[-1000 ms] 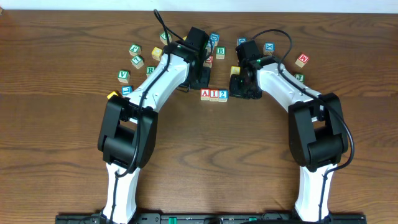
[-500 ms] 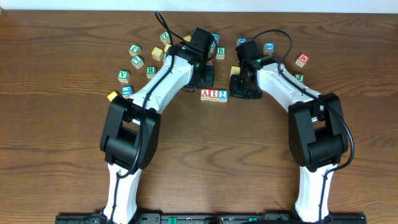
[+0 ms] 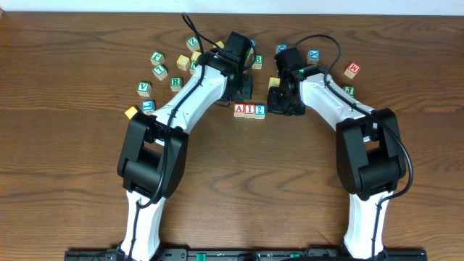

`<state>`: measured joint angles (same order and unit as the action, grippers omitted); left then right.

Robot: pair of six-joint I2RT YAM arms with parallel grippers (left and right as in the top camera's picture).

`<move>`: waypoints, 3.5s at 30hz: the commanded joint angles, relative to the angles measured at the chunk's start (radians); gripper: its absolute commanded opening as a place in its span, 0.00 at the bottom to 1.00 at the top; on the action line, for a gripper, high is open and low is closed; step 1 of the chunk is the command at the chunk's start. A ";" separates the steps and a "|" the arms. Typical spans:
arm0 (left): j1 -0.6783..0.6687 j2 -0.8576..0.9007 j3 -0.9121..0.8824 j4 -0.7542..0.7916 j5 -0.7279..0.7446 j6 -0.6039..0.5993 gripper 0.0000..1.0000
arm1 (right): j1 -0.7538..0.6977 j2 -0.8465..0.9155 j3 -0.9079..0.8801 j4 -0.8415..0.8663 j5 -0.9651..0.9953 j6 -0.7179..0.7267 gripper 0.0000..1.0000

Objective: Spell out AI2

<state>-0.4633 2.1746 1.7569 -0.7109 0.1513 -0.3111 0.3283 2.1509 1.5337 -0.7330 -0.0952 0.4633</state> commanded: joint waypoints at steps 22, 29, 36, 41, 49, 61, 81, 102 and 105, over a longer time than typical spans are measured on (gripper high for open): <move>-0.007 -0.003 -0.035 0.049 -0.047 -0.005 0.08 | 0.000 -0.024 -0.016 0.000 0.016 0.011 0.04; -0.016 -0.003 -0.037 0.053 -0.048 -0.005 0.08 | 0.000 -0.024 -0.016 0.000 0.018 0.011 0.04; -0.016 -0.003 -0.056 0.060 -0.048 -0.005 0.08 | 0.000 -0.024 -0.016 0.000 0.018 0.011 0.04; -0.016 -0.003 -0.070 0.066 -0.048 -0.005 0.08 | 0.000 -0.024 -0.016 0.000 0.018 0.011 0.05; -0.016 -0.003 -0.076 0.066 -0.047 -0.006 0.08 | 0.000 -0.024 -0.016 -0.001 0.018 0.011 0.04; -0.032 -0.003 -0.086 0.047 -0.047 -0.005 0.08 | 0.000 -0.024 -0.016 -0.003 0.026 0.011 0.04; -0.041 -0.003 -0.084 0.076 -0.086 -0.005 0.08 | 0.000 -0.024 -0.016 -0.014 0.037 0.011 0.04; -0.032 -0.005 -0.082 0.083 -0.093 -0.005 0.08 | 0.000 -0.024 -0.016 -0.014 0.040 0.011 0.05; -0.032 -0.005 -0.097 0.094 -0.093 -0.005 0.07 | 0.000 -0.024 -0.016 -0.015 0.040 0.011 0.05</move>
<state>-0.4992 2.1750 1.6756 -0.6228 0.0719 -0.3145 0.3286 2.1468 1.5303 -0.7429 -0.0746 0.4633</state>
